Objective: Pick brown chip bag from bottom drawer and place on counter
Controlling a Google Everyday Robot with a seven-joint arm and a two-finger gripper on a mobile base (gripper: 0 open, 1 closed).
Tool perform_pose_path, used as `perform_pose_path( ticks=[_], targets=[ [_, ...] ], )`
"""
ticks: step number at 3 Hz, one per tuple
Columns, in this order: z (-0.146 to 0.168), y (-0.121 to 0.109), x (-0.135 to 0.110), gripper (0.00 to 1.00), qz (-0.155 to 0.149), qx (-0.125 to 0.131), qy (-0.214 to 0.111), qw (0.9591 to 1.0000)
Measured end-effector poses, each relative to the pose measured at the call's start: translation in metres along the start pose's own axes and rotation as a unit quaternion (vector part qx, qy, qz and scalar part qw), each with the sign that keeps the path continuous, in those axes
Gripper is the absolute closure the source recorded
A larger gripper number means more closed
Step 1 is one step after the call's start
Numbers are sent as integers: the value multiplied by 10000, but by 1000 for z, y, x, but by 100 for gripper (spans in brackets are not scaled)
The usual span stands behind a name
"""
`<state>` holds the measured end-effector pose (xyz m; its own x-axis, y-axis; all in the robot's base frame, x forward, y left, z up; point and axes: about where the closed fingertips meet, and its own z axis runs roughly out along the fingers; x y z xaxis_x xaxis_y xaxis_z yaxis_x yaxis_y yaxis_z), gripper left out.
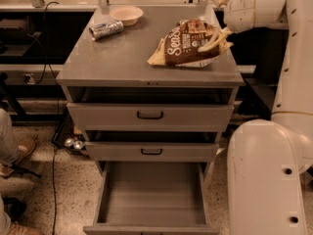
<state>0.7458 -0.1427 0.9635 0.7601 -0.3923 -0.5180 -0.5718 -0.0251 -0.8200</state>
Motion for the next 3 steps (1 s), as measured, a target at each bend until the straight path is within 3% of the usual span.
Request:
perform_pose_path(
  ticks=[1, 2, 3],
  targets=[
    [-16, 1, 6, 0, 69, 95, 92, 9999],
    [-53, 12, 26, 0, 347, 305, 322, 9984],
    [-113, 29, 53, 0, 646, 593, 795, 9930]
  ],
)
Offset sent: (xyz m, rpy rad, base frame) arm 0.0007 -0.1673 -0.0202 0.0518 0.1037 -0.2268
